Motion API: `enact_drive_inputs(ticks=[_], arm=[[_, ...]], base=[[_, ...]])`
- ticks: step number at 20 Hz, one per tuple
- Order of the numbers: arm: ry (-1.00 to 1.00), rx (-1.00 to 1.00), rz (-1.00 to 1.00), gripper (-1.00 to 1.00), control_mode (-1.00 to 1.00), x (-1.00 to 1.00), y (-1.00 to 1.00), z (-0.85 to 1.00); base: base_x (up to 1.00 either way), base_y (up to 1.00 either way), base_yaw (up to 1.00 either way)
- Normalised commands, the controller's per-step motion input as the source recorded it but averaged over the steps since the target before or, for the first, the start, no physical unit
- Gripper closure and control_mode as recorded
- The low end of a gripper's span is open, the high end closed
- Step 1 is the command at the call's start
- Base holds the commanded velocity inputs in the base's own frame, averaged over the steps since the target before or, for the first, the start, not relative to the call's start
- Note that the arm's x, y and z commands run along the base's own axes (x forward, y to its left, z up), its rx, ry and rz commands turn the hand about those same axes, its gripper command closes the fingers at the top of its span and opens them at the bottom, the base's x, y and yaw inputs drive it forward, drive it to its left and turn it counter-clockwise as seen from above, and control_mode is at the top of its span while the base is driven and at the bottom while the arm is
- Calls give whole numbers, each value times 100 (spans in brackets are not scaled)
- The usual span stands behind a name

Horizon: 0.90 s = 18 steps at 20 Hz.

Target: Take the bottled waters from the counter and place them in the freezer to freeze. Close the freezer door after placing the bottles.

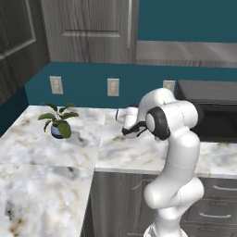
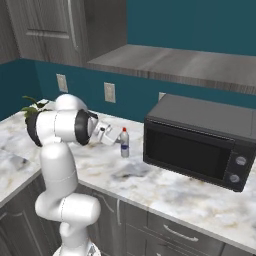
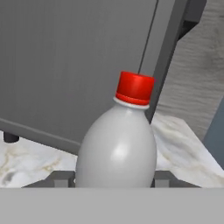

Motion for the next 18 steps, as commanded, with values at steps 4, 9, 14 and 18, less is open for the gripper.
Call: enact_drive_inputs(ticks=[4,9,14,18], arm=[[-16,-2,0,100,-100,-45,3,78],[-22,-9,0,100,-100,-81,20,100],[-15,-14,0,100,-100,-100,24,95],[0,-11,0,100,-100,-100,6,45]], base=[[0,0,0],[0,0,0],[0,0,0],[0,0,0]])
